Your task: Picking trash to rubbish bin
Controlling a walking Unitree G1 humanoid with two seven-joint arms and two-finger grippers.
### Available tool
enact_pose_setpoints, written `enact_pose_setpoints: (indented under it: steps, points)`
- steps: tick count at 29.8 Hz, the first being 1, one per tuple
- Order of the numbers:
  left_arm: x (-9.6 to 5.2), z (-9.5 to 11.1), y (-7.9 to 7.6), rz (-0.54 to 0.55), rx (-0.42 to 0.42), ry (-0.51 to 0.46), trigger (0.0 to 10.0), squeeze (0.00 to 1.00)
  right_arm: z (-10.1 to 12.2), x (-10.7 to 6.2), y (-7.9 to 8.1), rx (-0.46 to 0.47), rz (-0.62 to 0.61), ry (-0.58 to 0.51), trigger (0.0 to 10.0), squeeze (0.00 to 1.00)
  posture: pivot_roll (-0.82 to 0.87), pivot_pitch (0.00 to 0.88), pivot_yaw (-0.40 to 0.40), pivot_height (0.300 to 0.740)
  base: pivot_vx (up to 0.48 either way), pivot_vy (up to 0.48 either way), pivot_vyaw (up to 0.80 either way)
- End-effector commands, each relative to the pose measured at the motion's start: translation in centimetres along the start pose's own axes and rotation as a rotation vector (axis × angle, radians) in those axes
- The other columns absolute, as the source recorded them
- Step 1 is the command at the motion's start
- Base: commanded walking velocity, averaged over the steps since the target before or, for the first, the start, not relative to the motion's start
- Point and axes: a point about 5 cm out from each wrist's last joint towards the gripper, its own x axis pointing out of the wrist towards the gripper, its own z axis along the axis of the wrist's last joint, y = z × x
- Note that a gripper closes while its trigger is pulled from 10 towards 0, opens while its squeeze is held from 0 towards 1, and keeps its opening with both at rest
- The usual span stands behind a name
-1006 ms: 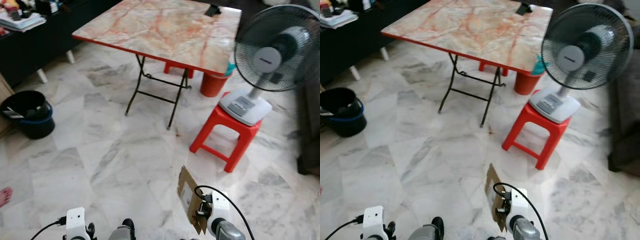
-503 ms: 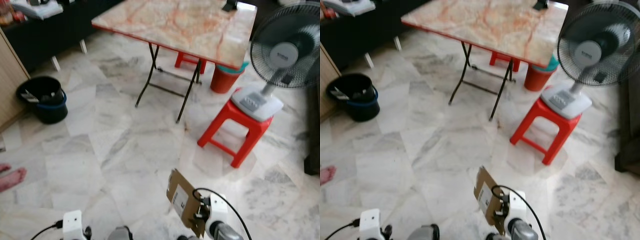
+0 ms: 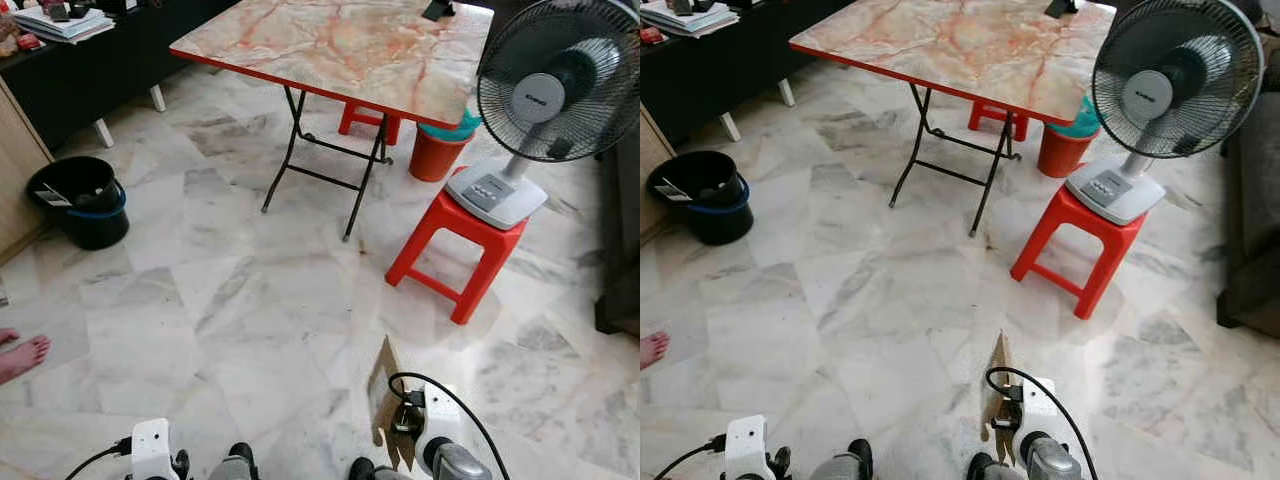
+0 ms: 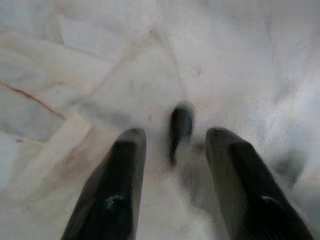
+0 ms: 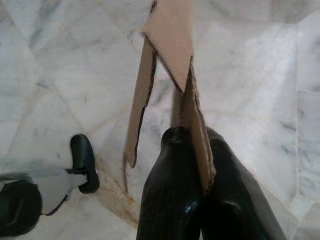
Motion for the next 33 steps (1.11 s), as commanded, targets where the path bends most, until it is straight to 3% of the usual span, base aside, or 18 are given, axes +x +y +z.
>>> enact_pose_setpoints:
  steps: [1, 33]
  points:
    - [-0.86, -2.39, 0.85, 0.028, -0.011, 0.069, 10.0, 0.00, 1.05, 0.24, 0.43, -0.009, 0.015, -0.025, 10.0, 0.00, 0.05, 0.197, -0.079, 0.740, 0.240, 0.000, 0.00]
    - [-0.82, -2.29, 0.88, 0.029, -0.015, 0.065, 10.0, 0.00, 1.07, 0.29, 0.70, -0.016, 0.020, -0.020, 10.0, 0.00, 0.06, 0.191, -0.079, 0.740, 0.252, 0.000, 0.00]
